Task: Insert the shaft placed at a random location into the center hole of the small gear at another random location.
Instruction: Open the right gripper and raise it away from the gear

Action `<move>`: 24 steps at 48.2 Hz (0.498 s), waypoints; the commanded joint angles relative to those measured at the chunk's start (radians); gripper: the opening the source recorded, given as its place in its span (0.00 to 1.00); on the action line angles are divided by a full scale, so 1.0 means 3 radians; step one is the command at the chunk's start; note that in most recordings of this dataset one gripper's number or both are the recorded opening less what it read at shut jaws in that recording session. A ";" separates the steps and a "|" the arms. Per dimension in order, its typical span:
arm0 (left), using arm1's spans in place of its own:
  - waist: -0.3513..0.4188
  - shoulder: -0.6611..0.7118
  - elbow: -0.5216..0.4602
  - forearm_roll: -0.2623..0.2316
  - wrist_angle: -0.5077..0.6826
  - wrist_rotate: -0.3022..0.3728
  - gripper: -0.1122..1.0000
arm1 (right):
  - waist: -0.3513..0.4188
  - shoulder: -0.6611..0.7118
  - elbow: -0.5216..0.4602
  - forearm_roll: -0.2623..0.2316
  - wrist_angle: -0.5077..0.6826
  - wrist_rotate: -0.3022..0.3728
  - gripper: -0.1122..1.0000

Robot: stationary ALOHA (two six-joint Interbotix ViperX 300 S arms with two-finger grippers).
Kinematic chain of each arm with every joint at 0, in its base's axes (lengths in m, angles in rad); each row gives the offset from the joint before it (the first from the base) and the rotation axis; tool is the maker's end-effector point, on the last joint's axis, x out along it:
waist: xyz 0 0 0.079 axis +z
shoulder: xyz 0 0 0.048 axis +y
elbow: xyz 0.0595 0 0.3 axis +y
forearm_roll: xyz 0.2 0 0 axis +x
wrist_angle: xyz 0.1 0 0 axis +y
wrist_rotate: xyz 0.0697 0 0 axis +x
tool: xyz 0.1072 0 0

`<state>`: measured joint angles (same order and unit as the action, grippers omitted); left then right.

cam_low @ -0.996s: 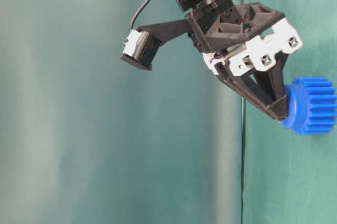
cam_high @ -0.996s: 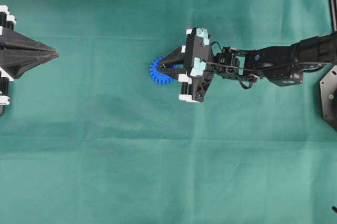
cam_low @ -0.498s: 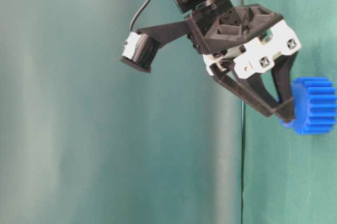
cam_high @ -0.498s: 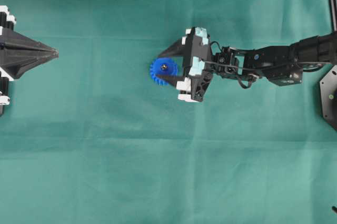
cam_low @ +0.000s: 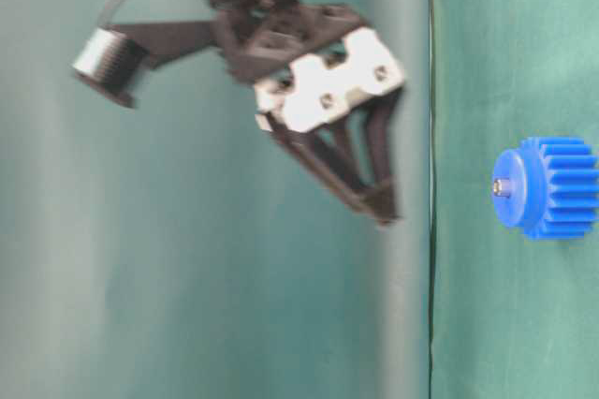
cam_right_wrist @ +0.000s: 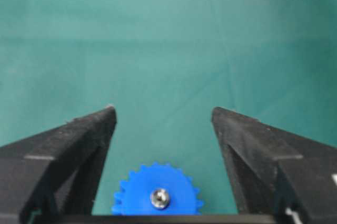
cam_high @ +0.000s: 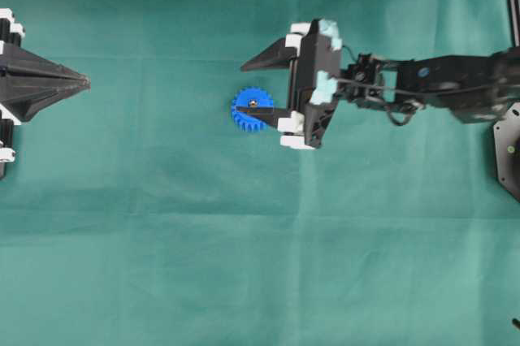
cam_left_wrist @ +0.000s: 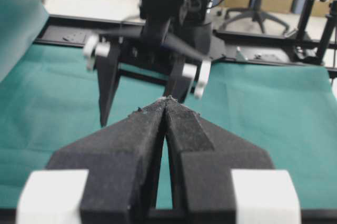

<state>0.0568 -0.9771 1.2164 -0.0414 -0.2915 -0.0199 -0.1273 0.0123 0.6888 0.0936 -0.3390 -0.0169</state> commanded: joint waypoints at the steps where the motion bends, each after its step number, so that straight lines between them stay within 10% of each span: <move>1: 0.0010 0.0010 -0.0041 -0.0005 -0.0020 0.0000 0.10 | 0.0000 -0.0245 -0.0077 -0.0010 0.0107 -0.0005 0.88; 24: 0.0010 0.0005 -0.0036 -0.0005 -0.0010 0.0005 0.10 | 0.0010 -0.0849 0.0378 0.0031 0.0358 0.0051 0.88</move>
<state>0.0568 -0.9787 1.2149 -0.0414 -0.2915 -0.0199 -0.1258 -0.1825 0.7885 0.0966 -0.2286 -0.0046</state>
